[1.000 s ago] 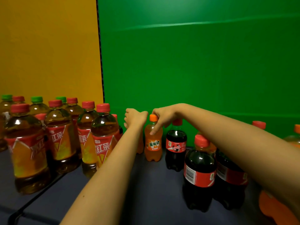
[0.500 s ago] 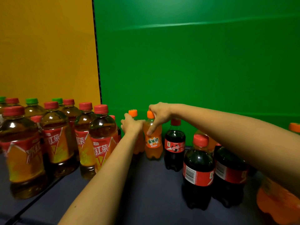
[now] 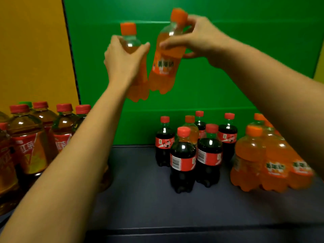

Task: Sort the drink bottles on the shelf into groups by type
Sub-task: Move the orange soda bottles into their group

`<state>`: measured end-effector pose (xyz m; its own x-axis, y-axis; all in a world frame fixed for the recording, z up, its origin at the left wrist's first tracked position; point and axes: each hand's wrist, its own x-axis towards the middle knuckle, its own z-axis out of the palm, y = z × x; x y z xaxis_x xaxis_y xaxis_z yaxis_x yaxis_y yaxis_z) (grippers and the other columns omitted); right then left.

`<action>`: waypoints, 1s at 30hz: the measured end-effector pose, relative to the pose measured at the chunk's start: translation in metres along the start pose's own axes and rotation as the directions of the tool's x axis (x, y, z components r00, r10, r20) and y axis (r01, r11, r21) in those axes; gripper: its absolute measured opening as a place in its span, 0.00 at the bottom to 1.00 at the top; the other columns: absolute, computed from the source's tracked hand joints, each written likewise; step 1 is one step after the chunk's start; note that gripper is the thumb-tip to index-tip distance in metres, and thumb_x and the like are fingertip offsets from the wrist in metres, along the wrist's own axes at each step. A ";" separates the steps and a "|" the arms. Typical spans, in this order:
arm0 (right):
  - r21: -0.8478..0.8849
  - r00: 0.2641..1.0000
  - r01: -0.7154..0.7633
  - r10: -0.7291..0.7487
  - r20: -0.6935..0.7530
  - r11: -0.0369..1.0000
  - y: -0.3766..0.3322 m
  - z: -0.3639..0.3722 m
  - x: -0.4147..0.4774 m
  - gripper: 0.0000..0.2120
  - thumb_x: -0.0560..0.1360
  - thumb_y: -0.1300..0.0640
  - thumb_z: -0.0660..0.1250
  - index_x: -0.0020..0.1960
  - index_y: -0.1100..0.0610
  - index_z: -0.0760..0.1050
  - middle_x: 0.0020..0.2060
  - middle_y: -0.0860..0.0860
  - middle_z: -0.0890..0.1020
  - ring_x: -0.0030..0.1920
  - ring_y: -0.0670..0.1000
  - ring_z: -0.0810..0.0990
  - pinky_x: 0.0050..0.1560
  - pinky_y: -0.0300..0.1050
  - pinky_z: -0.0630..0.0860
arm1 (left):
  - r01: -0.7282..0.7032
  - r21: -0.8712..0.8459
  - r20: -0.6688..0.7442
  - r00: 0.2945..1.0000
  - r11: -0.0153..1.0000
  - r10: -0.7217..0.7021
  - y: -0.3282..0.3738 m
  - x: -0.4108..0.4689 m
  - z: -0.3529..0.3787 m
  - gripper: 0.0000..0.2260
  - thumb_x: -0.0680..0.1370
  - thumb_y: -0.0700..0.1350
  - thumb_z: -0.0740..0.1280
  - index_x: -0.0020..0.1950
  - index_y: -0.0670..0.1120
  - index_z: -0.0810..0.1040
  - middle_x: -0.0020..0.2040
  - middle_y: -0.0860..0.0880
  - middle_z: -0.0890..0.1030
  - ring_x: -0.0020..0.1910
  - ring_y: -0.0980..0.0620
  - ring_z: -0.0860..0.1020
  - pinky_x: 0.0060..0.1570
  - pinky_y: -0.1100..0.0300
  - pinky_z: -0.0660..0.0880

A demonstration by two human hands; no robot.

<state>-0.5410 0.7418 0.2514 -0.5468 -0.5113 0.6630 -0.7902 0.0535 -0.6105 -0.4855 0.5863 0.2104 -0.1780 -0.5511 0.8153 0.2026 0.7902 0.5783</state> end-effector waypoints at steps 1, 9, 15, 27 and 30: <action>0.039 0.998 0.020 -0.017 -0.059 0.999 -0.007 -0.008 -0.010 0.25 0.66 0.54 0.75 0.60 0.54 0.70 0.44 0.42 0.79 0.43 0.40 0.80 0.43 0.37 0.79 | -0.008 -0.063 0.017 1.000 0.998 0.009 0.009 -0.002 -0.003 0.24 0.68 0.60 0.70 0.55 0.44 0.76 0.56 0.45 0.80 0.57 0.46 0.76 0.54 0.57 0.70; 0.024 0.969 0.027 -0.020 -0.246 0.999 -0.008 -0.059 -0.115 0.13 0.71 0.51 0.69 0.53 0.49 0.72 0.47 0.42 0.80 0.45 0.38 0.81 0.44 0.37 0.78 | 0.096 -0.469 0.339 0.937 0.878 0.079 0.055 -0.075 -0.003 0.15 0.61 0.61 0.70 0.35 0.51 0.77 0.34 0.54 0.77 0.36 0.56 0.74 0.41 0.57 0.72; 0.018 0.922 -0.050 0.054 -0.383 0.999 0.035 -0.083 -0.192 0.16 0.62 0.46 0.73 0.48 0.45 0.74 0.49 0.47 0.80 0.48 0.44 0.81 0.48 0.40 0.78 | 0.229 -0.534 0.478 0.875 0.814 0.068 0.061 -0.156 0.021 0.19 0.62 0.60 0.71 0.40 0.45 0.77 0.35 0.51 0.79 0.36 0.51 0.78 0.43 0.49 0.77; -0.042 0.822 -0.270 0.208 -0.531 0.962 0.139 -0.097 -0.270 0.24 0.54 0.40 0.73 0.48 0.37 0.70 0.50 0.44 0.74 0.51 0.41 0.75 0.52 0.44 0.76 | 0.180 -0.384 0.403 0.915 0.906 -0.011 0.065 -0.267 0.079 0.10 0.69 0.53 0.73 0.45 0.53 0.76 0.42 0.54 0.79 0.43 0.58 0.76 0.43 0.71 0.69; -0.026 0.812 -0.286 0.228 -0.537 0.958 0.156 -0.093 -0.275 0.27 0.56 0.40 0.73 0.53 0.41 0.71 0.49 0.42 0.73 0.51 0.41 0.75 0.52 0.44 0.76 | 0.232 -0.371 0.395 0.916 0.899 -0.073 0.064 -0.281 0.089 0.12 0.69 0.53 0.72 0.50 0.55 0.76 0.46 0.56 0.78 0.48 0.59 0.76 0.46 0.72 0.70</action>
<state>-0.5395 0.9704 0.0140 -0.7727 0.0581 0.6321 -0.6078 0.2196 -0.7631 -0.5080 0.8154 0.0162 -0.5582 -0.4561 0.6931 0.4986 0.4834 0.7196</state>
